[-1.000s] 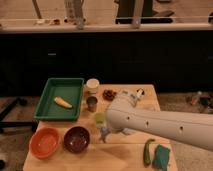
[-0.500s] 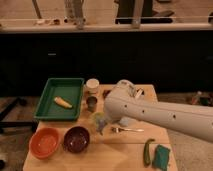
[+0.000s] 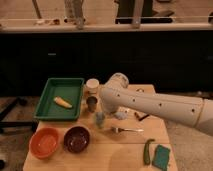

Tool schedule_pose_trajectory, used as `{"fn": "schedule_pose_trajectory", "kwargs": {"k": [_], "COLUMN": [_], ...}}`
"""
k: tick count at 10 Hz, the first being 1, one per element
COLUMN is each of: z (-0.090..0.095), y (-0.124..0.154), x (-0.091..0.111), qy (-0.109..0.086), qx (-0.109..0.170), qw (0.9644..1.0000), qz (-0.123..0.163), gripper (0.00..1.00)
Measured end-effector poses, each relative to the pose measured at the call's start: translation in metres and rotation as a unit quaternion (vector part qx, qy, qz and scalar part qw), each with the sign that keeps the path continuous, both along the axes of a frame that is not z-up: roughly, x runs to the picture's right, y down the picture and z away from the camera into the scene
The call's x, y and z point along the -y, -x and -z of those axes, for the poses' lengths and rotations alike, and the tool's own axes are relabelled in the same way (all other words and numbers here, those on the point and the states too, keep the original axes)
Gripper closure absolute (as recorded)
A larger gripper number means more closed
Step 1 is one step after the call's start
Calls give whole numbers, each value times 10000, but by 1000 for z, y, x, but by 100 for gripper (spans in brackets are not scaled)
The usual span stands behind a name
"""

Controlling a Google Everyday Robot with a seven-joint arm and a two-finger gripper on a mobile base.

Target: Place towel in paper cup

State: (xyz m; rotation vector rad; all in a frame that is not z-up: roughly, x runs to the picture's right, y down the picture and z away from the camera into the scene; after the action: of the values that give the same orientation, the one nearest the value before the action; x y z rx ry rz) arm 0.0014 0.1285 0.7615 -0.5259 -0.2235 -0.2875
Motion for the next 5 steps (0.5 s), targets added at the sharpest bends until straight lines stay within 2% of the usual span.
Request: {"fn": "schedule_pose_trajectory", "kwargs": {"k": [5], "z": [-25], "y": [19], "x": [23], "qy": [25], "qx": [-89], "qw": [9998], "qz": [161], "gripper": [100]}}
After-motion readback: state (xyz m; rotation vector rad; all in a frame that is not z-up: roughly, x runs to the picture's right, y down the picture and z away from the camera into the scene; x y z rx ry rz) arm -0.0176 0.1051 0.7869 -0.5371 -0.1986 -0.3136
